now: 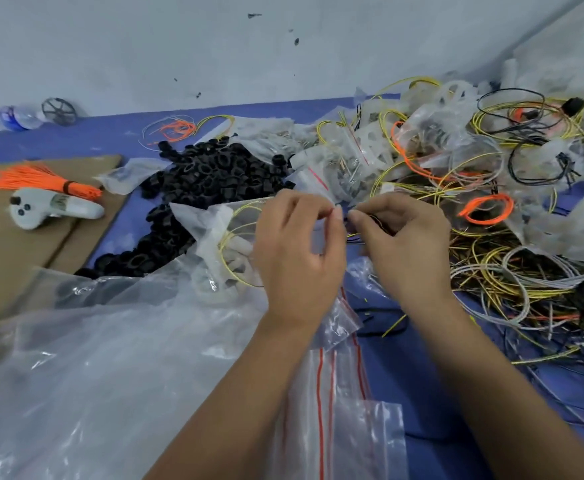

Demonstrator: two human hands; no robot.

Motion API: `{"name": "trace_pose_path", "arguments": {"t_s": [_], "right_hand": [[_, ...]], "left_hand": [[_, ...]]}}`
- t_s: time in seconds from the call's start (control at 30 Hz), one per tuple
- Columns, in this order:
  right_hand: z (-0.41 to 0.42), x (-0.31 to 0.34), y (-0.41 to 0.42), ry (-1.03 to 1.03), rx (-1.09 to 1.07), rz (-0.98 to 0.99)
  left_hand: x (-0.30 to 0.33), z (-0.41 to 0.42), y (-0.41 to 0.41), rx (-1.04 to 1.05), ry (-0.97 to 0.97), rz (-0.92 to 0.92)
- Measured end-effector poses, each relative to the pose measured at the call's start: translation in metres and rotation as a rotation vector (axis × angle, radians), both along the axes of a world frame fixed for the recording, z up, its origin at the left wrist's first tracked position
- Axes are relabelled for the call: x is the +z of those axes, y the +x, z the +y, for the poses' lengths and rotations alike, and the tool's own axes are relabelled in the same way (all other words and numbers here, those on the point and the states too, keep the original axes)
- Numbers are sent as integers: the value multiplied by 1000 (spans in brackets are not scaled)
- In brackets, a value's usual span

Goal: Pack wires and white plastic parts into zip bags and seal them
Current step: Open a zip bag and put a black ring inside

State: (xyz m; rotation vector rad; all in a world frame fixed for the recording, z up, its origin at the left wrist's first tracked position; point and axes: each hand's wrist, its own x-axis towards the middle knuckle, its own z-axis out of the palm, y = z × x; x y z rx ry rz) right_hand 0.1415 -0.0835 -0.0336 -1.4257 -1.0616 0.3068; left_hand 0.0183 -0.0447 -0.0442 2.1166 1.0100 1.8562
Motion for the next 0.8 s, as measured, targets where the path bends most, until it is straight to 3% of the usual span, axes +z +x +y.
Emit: {"name": "trace_pose_path", "arguments": {"t_s": [0.07, 0.2, 0.37, 0.53, 0.57, 0.67, 0.8], "right_hand": [[1, 1, -5, 6, 219, 256], [-1, -3, -7, -115, 541, 321], [1, -1, -10, -126, 509, 260], [7, 3, -19, -57, 483, 788], [7, 2, -20, -51, 483, 818], [2, -2, -23, -116, 538, 736], [-1, -13, -17, -202, 570, 218]], "left_hand": [[-2, 0, 2, -31, 33, 67], [-4, 2, 4, -74, 95, 113], [-5, -1, 8, -211, 159, 78], [-9, -8, 13, -312, 97, 75], [-9, -8, 12, -317, 85, 82], [-9, -9, 12, -299, 48, 80], [-9, -9, 12, -270, 26, 59]]}}
